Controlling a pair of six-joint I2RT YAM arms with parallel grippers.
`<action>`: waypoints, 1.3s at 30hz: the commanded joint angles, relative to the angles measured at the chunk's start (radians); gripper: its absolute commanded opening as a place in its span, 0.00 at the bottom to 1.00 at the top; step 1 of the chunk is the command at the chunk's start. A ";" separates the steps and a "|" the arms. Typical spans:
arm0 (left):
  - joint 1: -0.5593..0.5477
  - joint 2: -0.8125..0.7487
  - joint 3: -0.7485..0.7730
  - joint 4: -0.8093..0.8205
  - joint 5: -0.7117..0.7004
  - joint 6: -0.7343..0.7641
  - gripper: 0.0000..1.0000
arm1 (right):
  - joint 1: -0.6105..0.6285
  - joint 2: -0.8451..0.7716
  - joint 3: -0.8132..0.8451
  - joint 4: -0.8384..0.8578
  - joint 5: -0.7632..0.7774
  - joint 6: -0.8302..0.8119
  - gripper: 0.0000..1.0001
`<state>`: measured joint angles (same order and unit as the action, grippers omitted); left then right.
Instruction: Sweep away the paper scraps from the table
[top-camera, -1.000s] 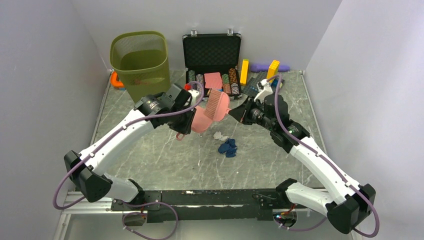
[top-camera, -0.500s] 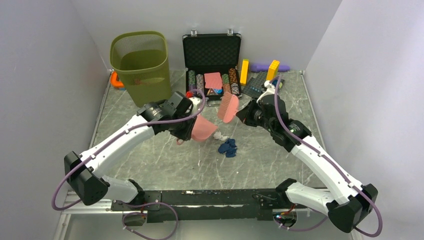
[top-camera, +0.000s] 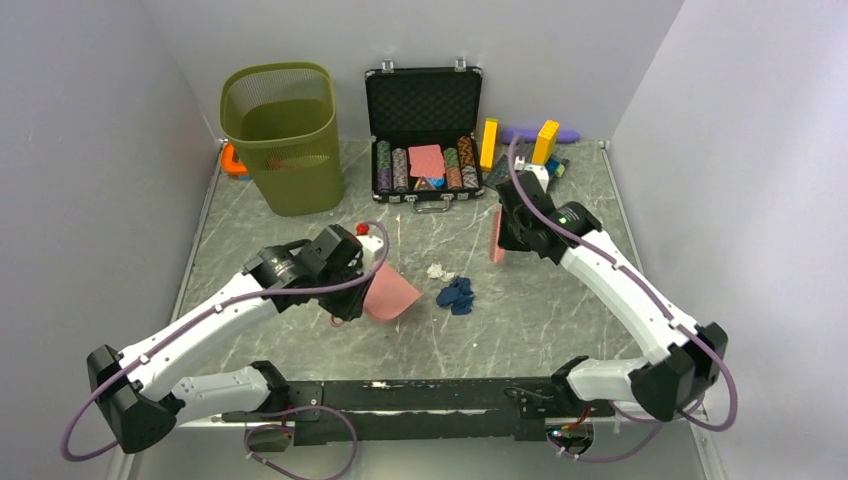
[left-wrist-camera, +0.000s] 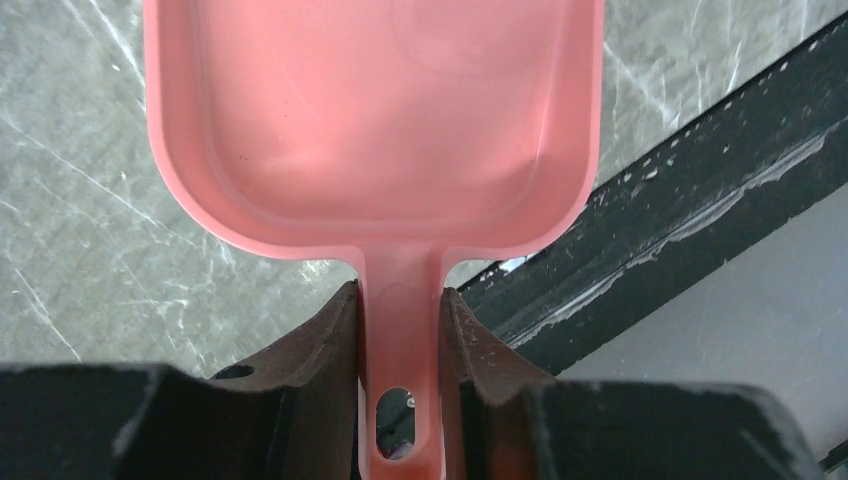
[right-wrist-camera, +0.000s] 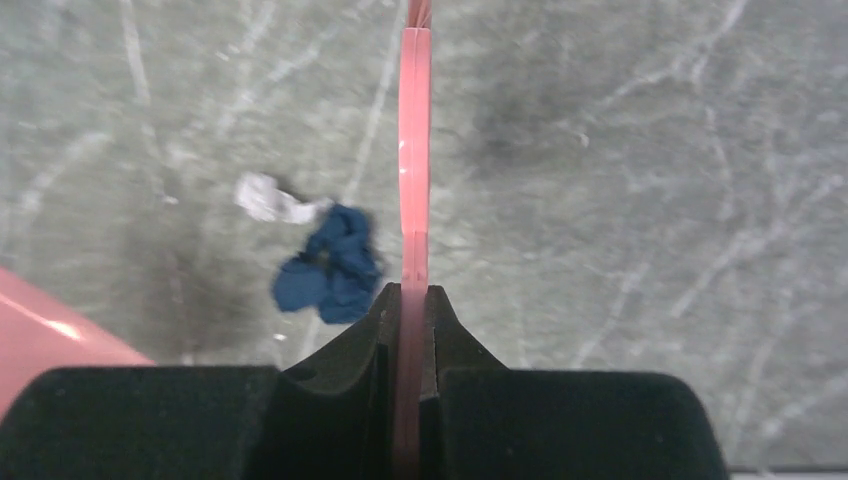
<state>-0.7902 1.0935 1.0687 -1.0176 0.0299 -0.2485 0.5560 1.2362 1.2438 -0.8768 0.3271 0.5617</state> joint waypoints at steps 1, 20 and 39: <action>-0.047 0.008 -0.045 0.014 0.000 0.012 0.00 | -0.001 0.090 0.100 -0.235 0.102 -0.092 0.00; -0.112 0.285 -0.048 0.149 0.012 0.000 0.00 | 0.162 0.544 0.353 -0.226 -0.204 -0.269 0.00; -0.115 0.331 -0.058 0.210 0.015 -0.035 0.00 | 0.043 0.316 0.303 -0.119 -0.492 -0.288 0.00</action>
<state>-0.8974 1.4395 1.0069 -0.8341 0.0460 -0.2577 0.6495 1.5753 1.5379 -0.9718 -0.2577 0.2581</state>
